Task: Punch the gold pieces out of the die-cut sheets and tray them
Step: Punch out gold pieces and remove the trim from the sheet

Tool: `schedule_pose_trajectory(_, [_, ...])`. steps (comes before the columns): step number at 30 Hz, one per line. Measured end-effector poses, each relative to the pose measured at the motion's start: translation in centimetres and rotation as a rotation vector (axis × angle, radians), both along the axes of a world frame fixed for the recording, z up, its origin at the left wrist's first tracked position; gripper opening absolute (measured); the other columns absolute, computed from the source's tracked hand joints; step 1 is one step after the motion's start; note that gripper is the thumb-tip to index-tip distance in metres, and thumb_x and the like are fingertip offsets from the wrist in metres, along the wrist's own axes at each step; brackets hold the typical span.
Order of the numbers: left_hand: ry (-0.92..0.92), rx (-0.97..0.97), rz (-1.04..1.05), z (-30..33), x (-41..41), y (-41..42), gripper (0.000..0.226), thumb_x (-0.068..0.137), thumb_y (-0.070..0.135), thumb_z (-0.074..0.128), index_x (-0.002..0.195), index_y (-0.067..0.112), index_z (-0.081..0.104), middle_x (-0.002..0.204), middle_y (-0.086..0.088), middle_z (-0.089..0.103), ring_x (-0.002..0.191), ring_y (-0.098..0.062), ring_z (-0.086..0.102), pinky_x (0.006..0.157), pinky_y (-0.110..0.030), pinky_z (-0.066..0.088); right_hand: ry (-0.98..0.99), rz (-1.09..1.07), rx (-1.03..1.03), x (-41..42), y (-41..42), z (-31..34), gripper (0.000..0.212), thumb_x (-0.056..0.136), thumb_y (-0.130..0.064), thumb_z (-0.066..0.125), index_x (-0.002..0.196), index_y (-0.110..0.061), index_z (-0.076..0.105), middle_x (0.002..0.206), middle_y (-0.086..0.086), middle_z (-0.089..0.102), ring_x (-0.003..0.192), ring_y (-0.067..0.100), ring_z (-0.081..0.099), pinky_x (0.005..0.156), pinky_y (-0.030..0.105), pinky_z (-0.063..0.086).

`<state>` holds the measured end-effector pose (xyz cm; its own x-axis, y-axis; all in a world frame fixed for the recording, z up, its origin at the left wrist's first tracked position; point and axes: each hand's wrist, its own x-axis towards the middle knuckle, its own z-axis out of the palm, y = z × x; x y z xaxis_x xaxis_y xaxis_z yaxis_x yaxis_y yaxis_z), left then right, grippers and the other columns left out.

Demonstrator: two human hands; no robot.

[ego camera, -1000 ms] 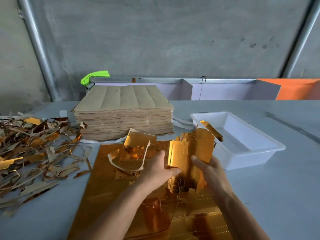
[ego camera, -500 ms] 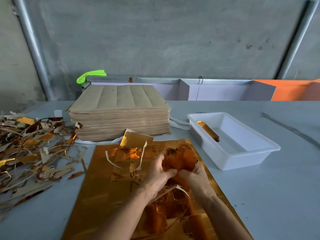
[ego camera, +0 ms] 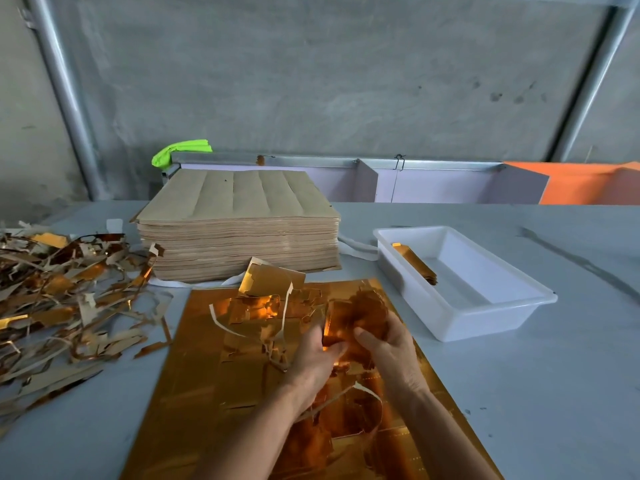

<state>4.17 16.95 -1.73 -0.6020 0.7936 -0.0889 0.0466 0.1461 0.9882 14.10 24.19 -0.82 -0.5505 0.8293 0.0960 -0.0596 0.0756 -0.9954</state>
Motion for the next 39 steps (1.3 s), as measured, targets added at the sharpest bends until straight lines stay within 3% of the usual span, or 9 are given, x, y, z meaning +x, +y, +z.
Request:
schedule_pose_trajectory(4, [-0.019, 0.015, -0.023, 1.0, -0.3, 0.3, 0.018, 0.093, 0.021, 0.059, 0.1, 0.036, 0.053, 0.103, 0.007, 0.065, 0.097, -0.007, 0.06, 0.076, -0.025, 0.048, -0.003, 0.075, -0.025, 0.5, 0.9, 0.7, 0.009, 0.089, -0.014, 0.064, 0.097, -0.015, 0.065, 0.085, 0.001, 0.074, 0.079, 0.018, 0.072, 0.06, 0.021, 0.055])
schedule_pose_trajectory(7, [-0.006, 0.037, -0.054, 1.8, -0.7, 0.2, 0.025, 0.09, 0.023, 0.062, 0.111, 0.031, 0.05, 0.112, 0.005, 0.061, 0.107, -0.013, 0.058, 0.09, -0.036, 0.05, -0.003, 0.091, -0.018, 0.4, 1.1, 1.1, 0.009, 0.09, -0.008, 0.061, 0.094, -0.015, 0.066, 0.082, 0.003, 0.074, 0.077, 0.019, 0.072, 0.057, 0.021, 0.055])
schedule_pose_trajectory(11, [0.109, 0.221, 0.118, 4.8, -2.4, 0.5, 0.037, 0.082, 0.037, 0.069, 0.115, 0.034, 0.052, 0.109, 0.014, 0.056, 0.101, -0.001, 0.054, 0.078, -0.018, 0.045, -0.108, 0.133, 0.077, 0.8, 1.3, 1.2, 0.01, 0.09, -0.008, 0.061, 0.094, -0.017, 0.064, 0.086, 0.004, 0.072, 0.087, 0.023, 0.069, 0.079, 0.035, 0.056])
schedule_pose_trajectory(17, [0.237, 0.233, 0.107, 7.0, -3.6, 1.7, 0.004, 0.084, 0.021, 0.07, 0.085, 0.024, 0.069, 0.091, 0.003, 0.07, 0.091, -0.012, 0.064, 0.078, -0.019, 0.049, -0.257, 0.24, 0.216, 0.5, 0.3, 1.7, 0.005, 0.091, -0.01, 0.06, 0.096, -0.011, 0.062, 0.091, 0.011, 0.07, 0.083, 0.025, 0.069, 0.077, 0.036, 0.058])
schedule_pose_trajectory(23, [0.706, 0.043, 0.381, 6.3, -5.6, 1.1, 0.024, 0.094, 0.025, 0.057, 0.075, 0.012, 0.061, 0.065, 0.002, 0.061, 0.059, -0.009, 0.055, 0.054, -0.019, 0.038, -0.258, 0.197, 0.083, 0.6, 0.6, 0.9, 0.005, 0.091, -0.01, 0.059, 0.094, -0.012, 0.063, 0.085, 0.008, 0.069, 0.082, 0.026, 0.068, 0.071, 0.029, 0.055])
schedule_pose_trajectory(26, [0.639, 0.016, 0.492, 6.2, -7.2, 0.6, 0.021, 0.096, 0.024, 0.053, 0.085, 0.009, 0.06, 0.068, -0.002, 0.06, 0.063, -0.016, 0.061, 0.056, -0.028, 0.048, -0.188, 0.172, -0.097, 0.9, 1.0, 0.5, 0.014, 0.091, -0.013, 0.06, 0.105, -0.011, 0.062, 0.096, 0.006, 0.069, 0.085, 0.019, 0.068, 0.066, 0.024, 0.054])
schedule_pose_trajectory(30, [0.408, 0.062, 0.624, 5.7, -9.2, -0.2, 0.015, 0.096, 0.019, 0.053, 0.084, 0.013, 0.058, 0.064, 0.0, 0.063, 0.057, -0.01, 0.059, 0.053, -0.028, 0.048, -0.07, 0.082, -0.301, 1.0, 1.7, -0.1, 0.035, 0.089, -0.012, 0.063, 0.123, -0.014, 0.054, 0.115, 0.007, 0.062, 0.104, 0.029, 0.061, 0.09, 0.049, 0.052])
schedule_pose_trajectory(36, [0.335, 0.098, 0.768, 4.7, -12.2, -2.3, 0.021, 0.095, 0.017, 0.055, 0.074, 0.017, 0.055, 0.077, -0.01, 0.069, 0.067, -0.02, 0.064, 0.06, -0.031, 0.048, 0.082, 0.055, -0.578, 0.5, 2.3, 0.2, 0.04, 0.088, -0.004, 0.061, 0.123, -0.016, 0.047, 0.116, 0.018, 0.061, 0.098, 0.04, 0.065, 0.07, 0.048, 0.058])
schedule_pose_trajectory(39, [0.413, -0.063, 0.827, 4.3, -14.0, -3.8, 0.012, 0.096, 0.019, 0.052, 0.1, 0.011, 0.06, 0.097, -0.016, 0.068, 0.086, -0.031, 0.064, 0.073, -0.041, 0.053, 0.088, 0.041, -0.571, 0.0, 2.2, 0.3, 0.039, 0.09, -0.003, 0.058, 0.125, -0.015, 0.047, 0.114, 0.015, 0.061, 0.099, 0.038, 0.064, 0.067, 0.047, 0.057])
